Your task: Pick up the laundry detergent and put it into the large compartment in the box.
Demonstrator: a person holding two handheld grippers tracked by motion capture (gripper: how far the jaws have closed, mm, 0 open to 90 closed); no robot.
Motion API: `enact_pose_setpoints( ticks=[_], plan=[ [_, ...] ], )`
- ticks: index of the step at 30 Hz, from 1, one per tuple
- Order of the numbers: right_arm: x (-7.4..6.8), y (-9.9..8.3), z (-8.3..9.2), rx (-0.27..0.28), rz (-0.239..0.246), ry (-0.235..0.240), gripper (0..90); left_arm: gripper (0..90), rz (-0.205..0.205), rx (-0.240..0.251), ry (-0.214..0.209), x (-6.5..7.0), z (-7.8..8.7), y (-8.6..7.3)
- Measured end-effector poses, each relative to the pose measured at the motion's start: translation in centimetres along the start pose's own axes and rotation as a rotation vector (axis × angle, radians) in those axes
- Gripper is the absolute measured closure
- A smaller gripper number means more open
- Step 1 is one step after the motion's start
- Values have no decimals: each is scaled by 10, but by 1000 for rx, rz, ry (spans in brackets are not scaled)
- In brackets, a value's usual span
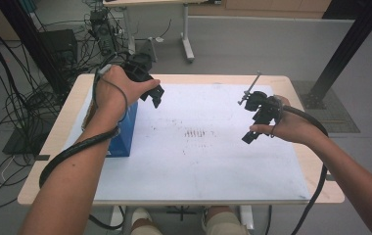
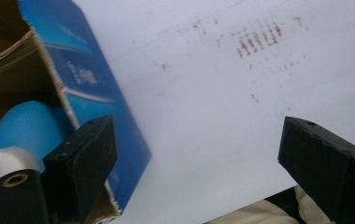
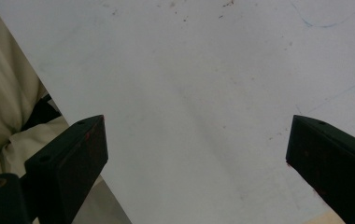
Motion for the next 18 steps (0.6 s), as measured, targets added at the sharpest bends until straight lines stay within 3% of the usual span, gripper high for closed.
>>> enact_pose_setpoints(
  ticks=[10, 18],
  plan=[
    [7, -2, 0, -6, -19, -3, 54, 118, -83, -29, -20, 28, -10, 2],
    [10, -3, -1, -6, -26, -4, 53, 116, -122, -39, -28, 39, -12, 1]
  ],
)
Point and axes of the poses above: each handheld gripper's, and its own axes: z roughly backward along the jaws, y roughly out of its top, x roughly to its right, the point moved 10 cm from there along -z, roughly forward along the jaws, and after that the axes turned 5 degrees about z, right-handed, at the moved point
